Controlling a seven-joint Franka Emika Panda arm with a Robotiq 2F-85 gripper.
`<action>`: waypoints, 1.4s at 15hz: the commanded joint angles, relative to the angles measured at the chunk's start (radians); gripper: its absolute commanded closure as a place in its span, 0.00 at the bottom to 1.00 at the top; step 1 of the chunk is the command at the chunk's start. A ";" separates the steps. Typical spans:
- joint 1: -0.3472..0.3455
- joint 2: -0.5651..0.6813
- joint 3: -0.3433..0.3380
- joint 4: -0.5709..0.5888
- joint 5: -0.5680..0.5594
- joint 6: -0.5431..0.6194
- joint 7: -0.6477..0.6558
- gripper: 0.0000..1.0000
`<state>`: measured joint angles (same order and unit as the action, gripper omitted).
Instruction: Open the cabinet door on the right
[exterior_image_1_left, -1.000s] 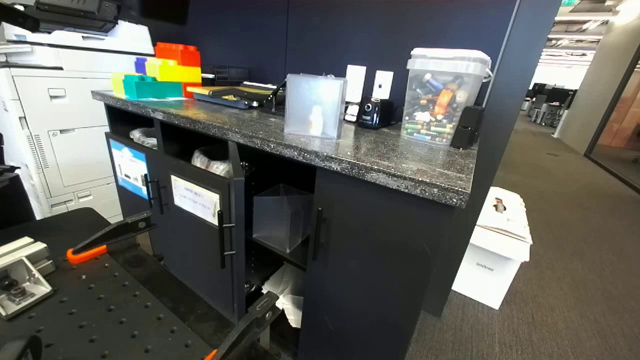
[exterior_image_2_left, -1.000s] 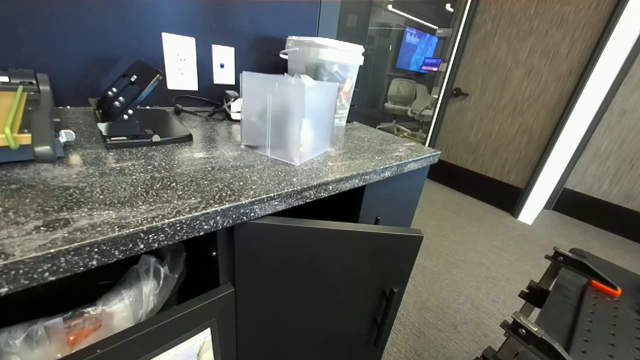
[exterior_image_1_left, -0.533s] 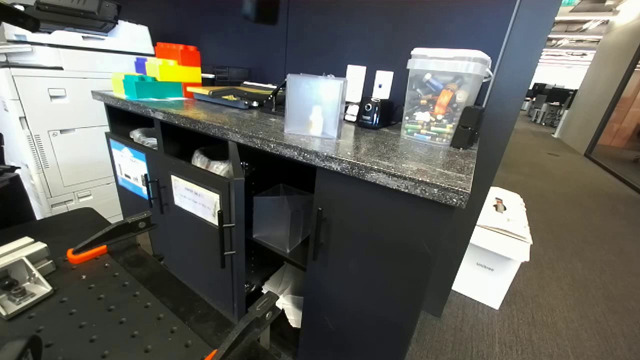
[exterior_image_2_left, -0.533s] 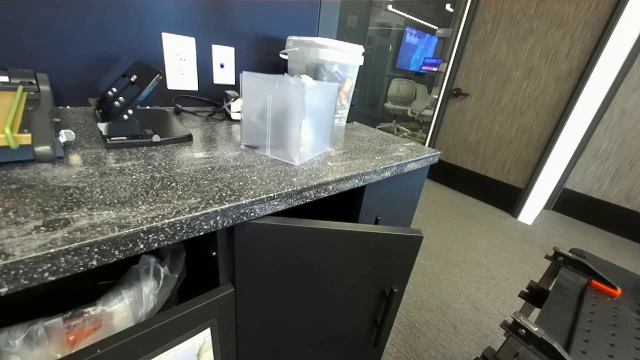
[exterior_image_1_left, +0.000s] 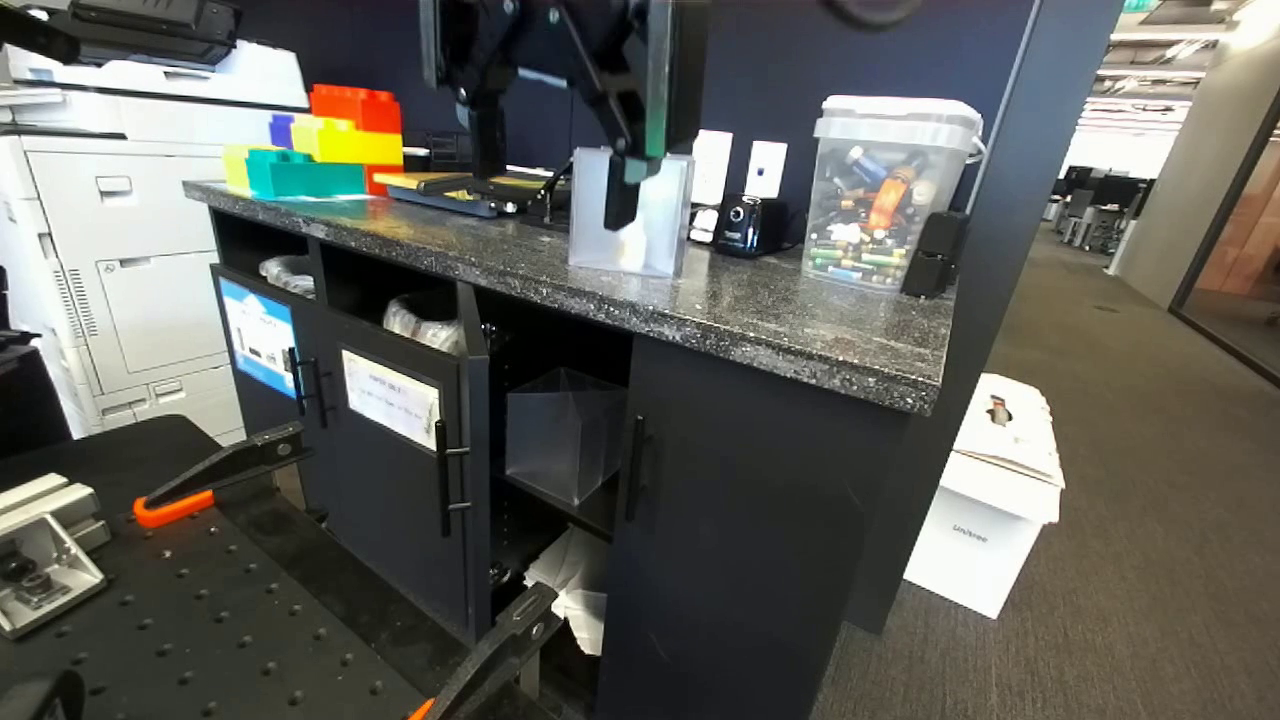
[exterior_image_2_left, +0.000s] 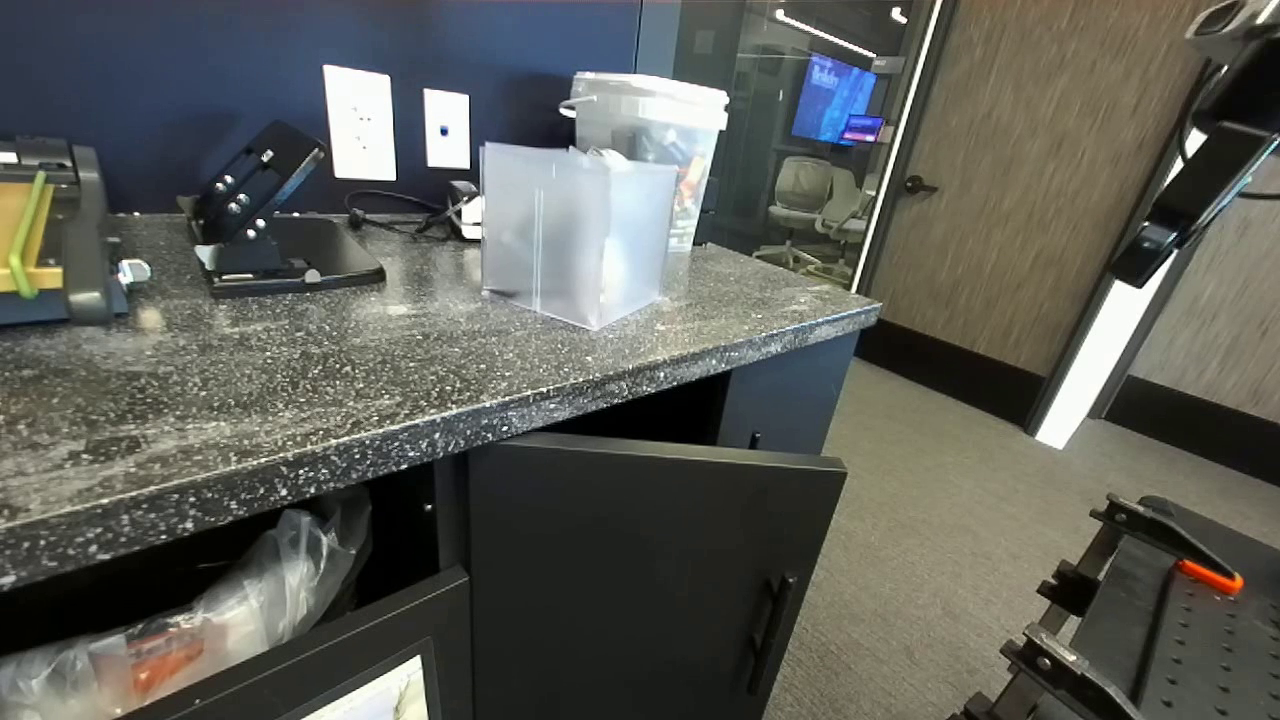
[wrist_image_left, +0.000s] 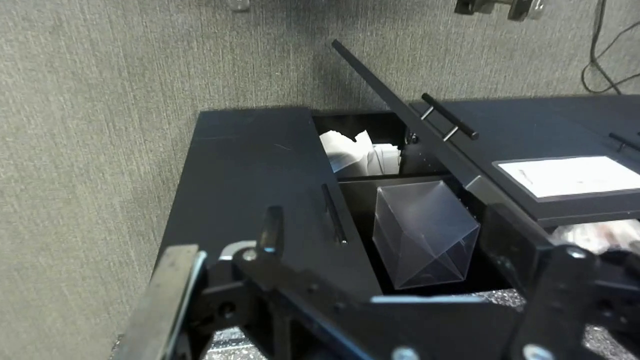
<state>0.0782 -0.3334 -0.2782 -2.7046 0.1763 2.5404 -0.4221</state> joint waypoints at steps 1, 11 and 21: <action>0.083 0.221 -0.005 0.037 0.201 0.235 -0.096 0.00; 0.139 0.814 0.170 0.455 0.804 0.506 -0.405 0.00; 0.034 1.395 0.259 0.896 0.737 0.646 -0.463 0.00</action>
<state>0.1456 0.9346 -0.0566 -1.9339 0.9295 3.1165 -0.8408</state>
